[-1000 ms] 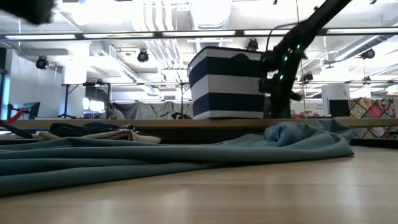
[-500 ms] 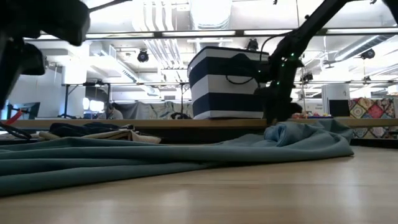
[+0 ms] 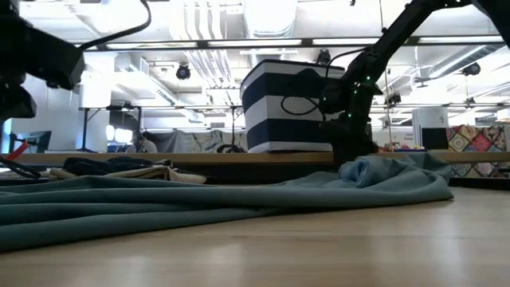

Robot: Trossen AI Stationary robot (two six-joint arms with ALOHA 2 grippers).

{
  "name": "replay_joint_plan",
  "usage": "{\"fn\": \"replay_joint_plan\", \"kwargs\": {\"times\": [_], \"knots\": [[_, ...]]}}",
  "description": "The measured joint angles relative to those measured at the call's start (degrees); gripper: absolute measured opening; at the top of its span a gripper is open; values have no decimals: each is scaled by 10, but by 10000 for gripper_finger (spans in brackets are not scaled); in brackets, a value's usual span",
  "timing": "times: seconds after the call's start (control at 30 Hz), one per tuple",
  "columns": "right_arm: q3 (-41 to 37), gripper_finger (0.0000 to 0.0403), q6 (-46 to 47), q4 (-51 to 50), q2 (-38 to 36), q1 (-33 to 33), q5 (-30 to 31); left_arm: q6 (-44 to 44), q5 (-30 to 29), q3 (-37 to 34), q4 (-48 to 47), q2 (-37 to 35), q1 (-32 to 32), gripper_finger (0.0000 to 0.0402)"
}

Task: Fold Laundry from Bin
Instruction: Fold the gray pants

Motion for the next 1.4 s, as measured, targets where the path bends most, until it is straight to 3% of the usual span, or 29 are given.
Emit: {"fn": "replay_joint_plan", "kwargs": {"times": [0.17, 0.27, 0.37, 0.47, 0.6, 0.8, 1.17, 1.4], "knots": [[0, 192, 6, -23, 1, 12, 5, 4, 0, -28, 5, -27, 0, 194], [0, 131, 1, -42, 1, 16, 25, 5, 0, -42, 14, -39, 0, 194], [0, 43, 5, -56, -5, 16, 30, 5, 0, -49, 20, -44, 0, 194], [8, 19, 10, -69, -28, 16, 30, 6, 0, -48, 27, -44, -2, 194], [42, 14, 11, -67, -68, 11, 41, 12, 0, -40, 43, -33, -5, 194], [93, 14, 11, -17, -98, -21, 121, 21, 0, -36, 55, -16, -5, 195], [58, 16, 20, 21, -43, -75, 191, -10, 6, -33, 57, -15, -5, 195], [48, 98, 21, 42, -28, -77, 262, -16, 23, -33, 75, -15, -5, 195]]}}
